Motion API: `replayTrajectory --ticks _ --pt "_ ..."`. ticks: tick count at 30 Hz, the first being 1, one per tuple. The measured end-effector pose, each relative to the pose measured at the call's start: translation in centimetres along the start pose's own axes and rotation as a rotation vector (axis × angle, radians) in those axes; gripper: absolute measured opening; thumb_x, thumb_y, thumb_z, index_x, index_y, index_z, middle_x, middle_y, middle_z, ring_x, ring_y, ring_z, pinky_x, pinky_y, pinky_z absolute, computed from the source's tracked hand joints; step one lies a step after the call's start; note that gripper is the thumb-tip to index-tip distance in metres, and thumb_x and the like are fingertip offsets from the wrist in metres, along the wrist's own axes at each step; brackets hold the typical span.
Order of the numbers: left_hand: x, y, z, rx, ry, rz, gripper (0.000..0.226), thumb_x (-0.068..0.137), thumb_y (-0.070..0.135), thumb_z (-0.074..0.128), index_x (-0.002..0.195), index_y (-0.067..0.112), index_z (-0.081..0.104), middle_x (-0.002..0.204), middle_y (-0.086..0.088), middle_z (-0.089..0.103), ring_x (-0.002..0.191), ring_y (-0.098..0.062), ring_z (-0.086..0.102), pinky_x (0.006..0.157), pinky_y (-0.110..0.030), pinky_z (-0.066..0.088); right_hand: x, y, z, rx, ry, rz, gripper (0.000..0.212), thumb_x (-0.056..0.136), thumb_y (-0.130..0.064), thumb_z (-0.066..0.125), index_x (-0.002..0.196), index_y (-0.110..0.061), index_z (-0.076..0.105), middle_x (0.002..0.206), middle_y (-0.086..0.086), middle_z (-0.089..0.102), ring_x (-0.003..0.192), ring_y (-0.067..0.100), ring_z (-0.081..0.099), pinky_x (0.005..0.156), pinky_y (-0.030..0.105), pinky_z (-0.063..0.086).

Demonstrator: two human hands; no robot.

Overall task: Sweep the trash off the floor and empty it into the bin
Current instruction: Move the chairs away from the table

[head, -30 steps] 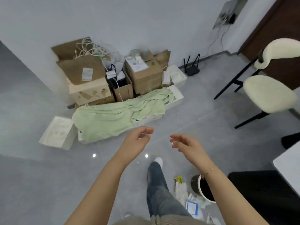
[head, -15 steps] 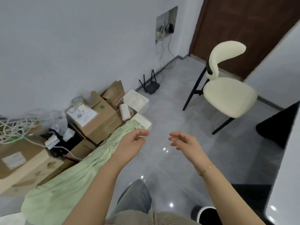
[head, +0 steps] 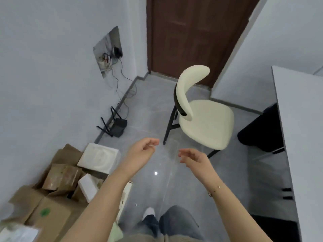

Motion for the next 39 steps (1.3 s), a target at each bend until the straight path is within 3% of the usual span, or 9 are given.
replayTrajectory --ticks 5,13,16,20,24,30,33,35,39 --pt "11.5 3.8 0.4 0.04 -0.122 -0.012 0.028 0.095 0.011 0.049 0.109 0.031 0.063 0.109 0.019 0.064 0.103 0.004 0.057 0.083 -0.008 0.04 9.5 -2.5 -3.6 0.071 0.106 0.047 0.022 0.089 -0.017 0.057 0.104 -0.029 0.067 0.104 -0.008 0.069 0.099 0.01 0.064 0.083 0.02 0.046" --pt "31.7 10.5 2.1 0.234 -0.25 0.017 0.028 0.096 0.009 0.048 0.111 0.028 0.062 0.109 0.017 0.064 0.102 0.005 0.056 0.096 -0.017 0.04 27.0 -5.7 -11.1 0.176 0.209 0.119 0.021 0.09 -0.018 0.057 0.108 -0.024 0.066 0.106 -0.001 0.068 0.098 0.015 0.064 0.076 0.018 0.047" --pt "39.3 13.2 3.0 0.359 -0.281 0.091 0.029 0.093 0.005 0.051 0.115 0.02 0.064 0.114 0.008 0.064 0.105 -0.001 0.057 0.094 -0.009 0.038 32.0 -7.1 -14.0 0.207 0.236 0.158 0.021 0.091 -0.014 0.055 0.107 -0.02 0.066 0.106 0.003 0.068 0.096 0.017 0.063 0.073 0.016 0.046" --pt "47.4 15.5 3.9 0.564 -0.317 0.168 0.034 0.092 0.007 0.051 0.123 0.017 0.061 0.125 0.002 0.057 0.117 -0.012 0.052 0.098 -0.019 0.034 36.6 -7.8 -16.2 0.199 0.278 0.23 0.024 0.09 -0.012 0.053 0.11 -0.018 0.065 0.105 0.004 0.068 0.101 0.016 0.062 0.08 0.014 0.044" --pt "55.4 17.4 6.3 0.852 -0.572 0.345 0.045 0.088 0.002 0.05 0.129 0.019 0.056 0.135 0.003 0.052 0.124 -0.016 0.047 0.103 -0.023 0.034 40.9 -8.4 -16.4 0.229 0.295 0.323 0.026 0.09 -0.018 0.054 0.113 -0.022 0.064 0.107 -0.003 0.065 0.101 0.014 0.061 0.086 0.019 0.044" --pt "65.7 18.0 10.0 1.174 -1.025 0.428 0.066 0.08 -0.009 0.037 0.137 0.023 0.047 0.142 0.006 0.041 0.133 -0.015 0.035 0.107 -0.023 0.03 46.5 -8.8 -14.7 0.27 0.332 0.462 0.032 0.089 -0.023 0.055 0.121 -0.022 0.06 0.107 -0.01 0.061 0.089 0.001 0.056 0.072 0.008 0.045" --pt "71.4 17.4 11.0 1.357 -1.311 0.605 0.056 0.08 -0.006 0.045 0.127 0.022 0.056 0.137 0.003 0.047 0.132 -0.017 0.038 0.111 -0.027 0.029 49.4 -10.1 -12.0 0.402 0.306 0.614 0.051 0.083 -0.039 0.063 0.131 -0.025 0.053 0.123 -0.003 0.06 0.106 0.01 0.058 0.094 0.024 0.048" --pt "73.5 17.4 11.1 1.391 -1.45 0.83 0.056 0.08 -0.003 0.049 0.129 0.023 0.054 0.138 0.005 0.046 0.137 -0.014 0.032 0.119 -0.029 0.012 51.3 -11.6 -9.6 0.433 0.269 0.676 0.069 0.079 -0.05 0.065 0.14 -0.024 0.044 0.136 -0.002 0.052 0.12 0.014 0.051 0.104 0.029 0.04" --pt "76.0 16.4 11.1 1.435 -1.558 1.283 0.069 0.08 0.004 0.054 0.144 0.025 0.037 0.151 0.004 0.031 0.144 -0.013 0.017 0.119 -0.032 -0.009 55.3 -13.5 -5.5 0.074 0.335 0.789 0.091 0.076 -0.057 0.062 0.149 -0.022 0.02 0.144 -0.002 0.038 0.13 0.022 0.04 0.106 0.036 0.034"
Point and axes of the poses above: each hand's wrist, its own x-axis towards the middle knuckle, its own z-axis out of the palm, y = z × x, the point moved 1 cm from there along x, towards the middle knuckle
